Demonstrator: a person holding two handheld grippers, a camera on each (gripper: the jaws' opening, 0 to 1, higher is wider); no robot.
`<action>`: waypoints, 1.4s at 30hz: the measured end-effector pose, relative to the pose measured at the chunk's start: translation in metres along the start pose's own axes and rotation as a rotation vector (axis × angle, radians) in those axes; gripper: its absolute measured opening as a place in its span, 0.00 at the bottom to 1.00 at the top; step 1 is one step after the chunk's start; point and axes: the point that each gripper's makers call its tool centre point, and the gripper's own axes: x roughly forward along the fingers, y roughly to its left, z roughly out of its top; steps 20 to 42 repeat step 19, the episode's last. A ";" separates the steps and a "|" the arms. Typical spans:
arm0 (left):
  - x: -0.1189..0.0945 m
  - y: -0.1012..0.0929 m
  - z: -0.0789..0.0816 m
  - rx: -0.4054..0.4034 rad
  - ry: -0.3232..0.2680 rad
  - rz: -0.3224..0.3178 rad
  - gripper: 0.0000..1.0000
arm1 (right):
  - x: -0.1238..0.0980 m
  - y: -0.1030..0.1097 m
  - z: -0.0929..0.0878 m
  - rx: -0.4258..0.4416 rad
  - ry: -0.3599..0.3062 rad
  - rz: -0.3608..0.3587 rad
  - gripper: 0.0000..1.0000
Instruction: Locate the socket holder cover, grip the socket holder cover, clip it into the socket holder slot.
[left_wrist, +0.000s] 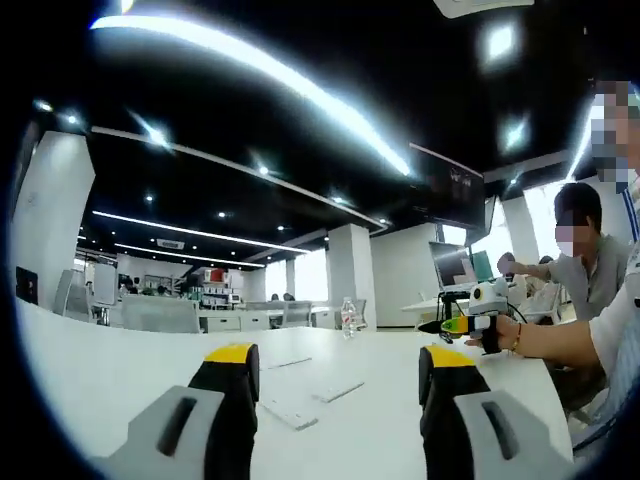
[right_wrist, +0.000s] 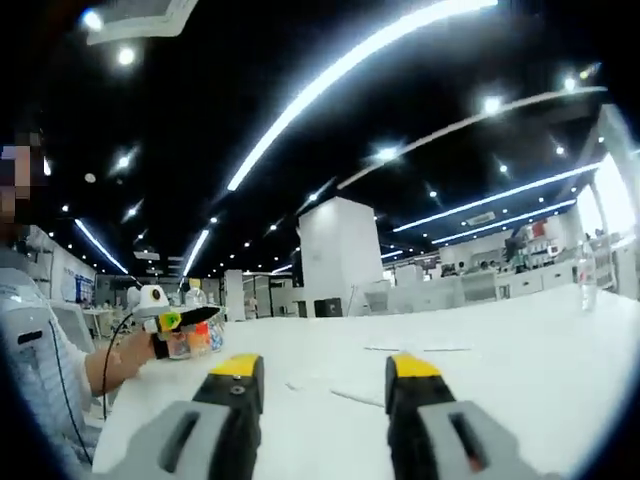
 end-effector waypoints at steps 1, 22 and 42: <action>-0.001 0.001 -0.003 -0.030 -0.011 -0.001 0.65 | -0.001 0.001 0.005 -0.010 -0.036 -0.008 0.52; -0.011 0.010 -0.021 -0.103 0.057 0.053 0.74 | 0.006 0.031 -0.007 -0.107 0.045 0.068 0.51; -0.011 0.010 -0.021 -0.103 0.057 0.053 0.74 | 0.006 0.031 -0.007 -0.107 0.045 0.068 0.51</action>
